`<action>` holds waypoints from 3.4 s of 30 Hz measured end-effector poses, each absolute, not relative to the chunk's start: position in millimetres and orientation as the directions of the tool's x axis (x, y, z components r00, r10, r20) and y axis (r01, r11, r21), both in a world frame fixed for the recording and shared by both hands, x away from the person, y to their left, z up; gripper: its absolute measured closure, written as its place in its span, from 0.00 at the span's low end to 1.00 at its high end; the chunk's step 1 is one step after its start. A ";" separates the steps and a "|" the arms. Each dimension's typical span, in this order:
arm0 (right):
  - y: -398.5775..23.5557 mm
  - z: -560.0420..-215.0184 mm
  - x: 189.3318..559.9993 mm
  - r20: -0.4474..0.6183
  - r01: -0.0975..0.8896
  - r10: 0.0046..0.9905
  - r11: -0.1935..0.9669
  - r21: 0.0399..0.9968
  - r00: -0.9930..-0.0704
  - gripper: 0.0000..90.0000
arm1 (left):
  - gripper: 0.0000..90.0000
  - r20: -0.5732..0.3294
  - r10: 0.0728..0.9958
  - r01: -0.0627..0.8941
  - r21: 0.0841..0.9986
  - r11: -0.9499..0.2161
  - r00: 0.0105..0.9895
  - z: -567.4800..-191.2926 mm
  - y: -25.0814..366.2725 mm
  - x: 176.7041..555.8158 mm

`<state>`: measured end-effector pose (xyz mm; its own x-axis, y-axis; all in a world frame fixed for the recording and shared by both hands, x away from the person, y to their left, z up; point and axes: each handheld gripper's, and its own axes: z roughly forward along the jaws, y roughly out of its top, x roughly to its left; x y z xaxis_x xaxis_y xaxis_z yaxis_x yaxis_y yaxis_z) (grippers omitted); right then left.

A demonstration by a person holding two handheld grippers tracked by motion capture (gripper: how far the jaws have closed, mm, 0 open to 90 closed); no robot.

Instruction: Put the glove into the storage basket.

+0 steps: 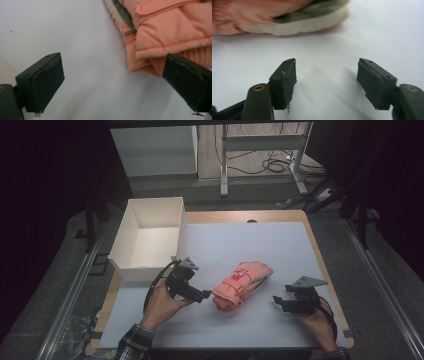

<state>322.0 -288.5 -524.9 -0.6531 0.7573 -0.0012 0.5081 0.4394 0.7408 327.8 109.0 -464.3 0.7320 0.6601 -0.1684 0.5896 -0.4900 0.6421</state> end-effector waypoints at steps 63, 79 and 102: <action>-303.6 -528.4 328.0 -0.041 0.533 0.795 0.443 0.721 -0.606 0.22 | 0.05 -0.121 0.622 0.597 0.467 -0.652 0.774 -518.5 -15.3 338.8; -303.8 -528.4 328.0 -0.041 0.532 0.794 0.444 0.721 -0.607 0.22 | 0.54 -0.157 0.577 0.566 0.509 -0.648 0.801 -504.4 5.2 345.6; -303.9 -528.4 328.1 -0.038 0.533 0.795 0.441 0.722 -0.606 0.22 | 0.61 -0.149 0.623 0.589 0.545 -0.596 0.768 -473.7 20.9 359.5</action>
<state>328.1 -303.9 -528.4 -0.6059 0.7946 -0.0376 0.5333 0.4409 0.7219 359.5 20.9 -473.7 0.7679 0.6231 -0.1489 0.5894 -0.5962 0.5451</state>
